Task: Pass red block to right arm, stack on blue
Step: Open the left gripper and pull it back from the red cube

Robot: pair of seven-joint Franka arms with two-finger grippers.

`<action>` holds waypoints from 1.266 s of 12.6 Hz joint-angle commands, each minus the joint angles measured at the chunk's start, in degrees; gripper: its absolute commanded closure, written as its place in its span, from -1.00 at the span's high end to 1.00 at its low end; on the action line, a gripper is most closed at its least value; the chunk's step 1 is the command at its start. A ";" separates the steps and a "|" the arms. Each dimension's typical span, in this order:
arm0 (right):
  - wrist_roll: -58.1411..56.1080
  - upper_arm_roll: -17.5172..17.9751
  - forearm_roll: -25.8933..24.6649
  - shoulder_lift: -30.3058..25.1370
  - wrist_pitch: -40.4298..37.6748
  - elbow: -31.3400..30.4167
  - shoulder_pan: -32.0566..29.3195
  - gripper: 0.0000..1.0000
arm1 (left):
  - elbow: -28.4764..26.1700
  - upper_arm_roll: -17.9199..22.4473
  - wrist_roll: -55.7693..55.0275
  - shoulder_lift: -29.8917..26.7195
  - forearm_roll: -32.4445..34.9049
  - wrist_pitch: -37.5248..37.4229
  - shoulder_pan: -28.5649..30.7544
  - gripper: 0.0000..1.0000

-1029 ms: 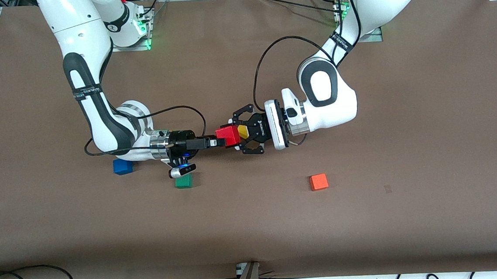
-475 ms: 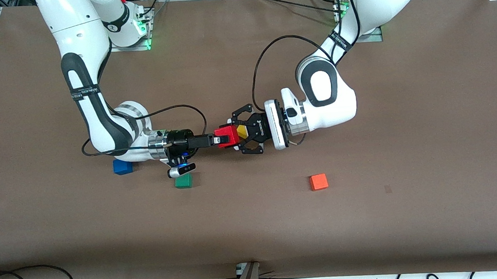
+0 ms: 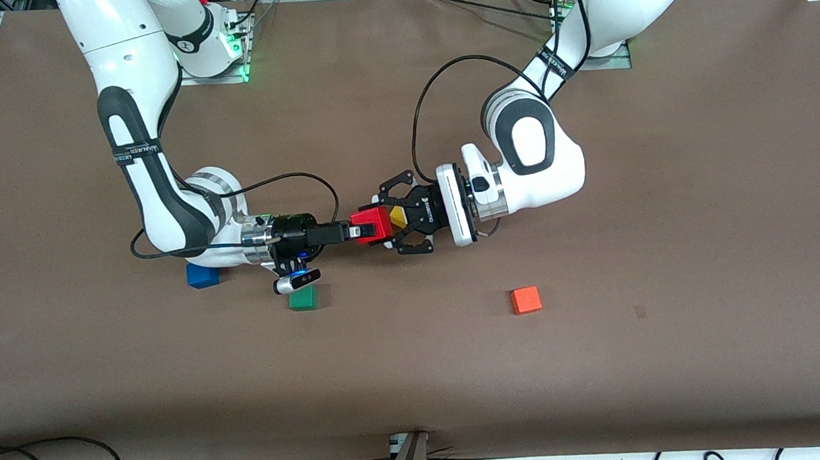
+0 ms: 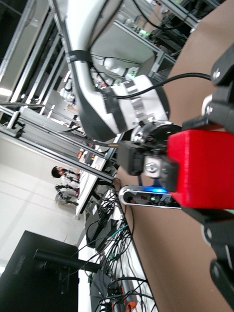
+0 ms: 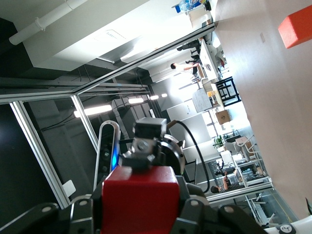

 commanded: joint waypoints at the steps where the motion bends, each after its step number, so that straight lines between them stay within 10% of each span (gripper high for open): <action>1: -1.50 0.10 1.14 -0.94 -0.72 -1.46 -0.88 -0.56 | -0.50 0.01 -1.72 -1.87 -1.83 0.24 0.26 1.00; 6: -0.79 -5.33 -7.26 -1.47 -0.63 -0.23 -2.21 -0.56 | -0.76 0.09 -5.58 -3.27 -1.04 -1.34 1.14 1.00; 9: -0.88 -12.01 -20.96 -2.00 -0.54 1.35 -2.21 -0.56 | -0.68 0.27 -7.27 -3.45 -0.34 -1.52 1.58 1.00; 16: -1.76 -23.98 -56.73 -2.44 -0.55 11.19 -2.12 -0.55 | -0.24 0.53 -24.55 -5.11 24.41 -13.98 9.39 1.00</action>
